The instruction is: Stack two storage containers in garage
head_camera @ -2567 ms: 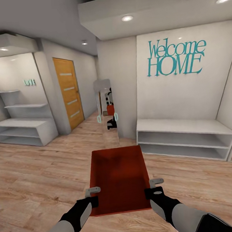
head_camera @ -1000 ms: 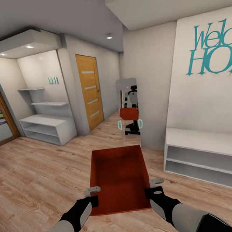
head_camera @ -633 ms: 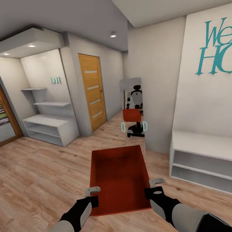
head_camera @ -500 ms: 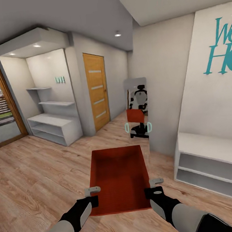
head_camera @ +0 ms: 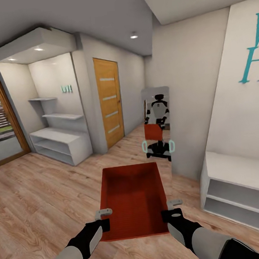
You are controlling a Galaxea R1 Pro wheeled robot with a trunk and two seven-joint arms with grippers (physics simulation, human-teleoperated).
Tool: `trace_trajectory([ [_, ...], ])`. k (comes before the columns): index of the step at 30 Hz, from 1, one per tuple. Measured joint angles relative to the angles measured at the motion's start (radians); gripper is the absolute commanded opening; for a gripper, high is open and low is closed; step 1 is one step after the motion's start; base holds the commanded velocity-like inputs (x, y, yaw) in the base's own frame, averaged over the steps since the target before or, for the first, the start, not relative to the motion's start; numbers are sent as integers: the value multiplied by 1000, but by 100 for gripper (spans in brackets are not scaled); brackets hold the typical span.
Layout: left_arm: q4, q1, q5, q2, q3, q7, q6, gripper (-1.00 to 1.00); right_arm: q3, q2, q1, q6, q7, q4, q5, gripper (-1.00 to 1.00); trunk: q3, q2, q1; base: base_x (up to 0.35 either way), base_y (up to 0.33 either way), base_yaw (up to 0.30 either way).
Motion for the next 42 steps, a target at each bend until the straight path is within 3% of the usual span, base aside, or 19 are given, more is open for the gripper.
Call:
trace_trajectory([
  [33, -1, 0, 0, 0, 0, 0, -1, -100, 0, 0, 0, -1, 0, -1, 0, -100, 0, 0, 0, 323, 0, 263],
  [42, -4, 0, -1, -1, 0, 1, -1, -100, 0, -2, 0, -1, 0, -4, 0, -100, 0, 0, 0, 323, 0, 51],
])
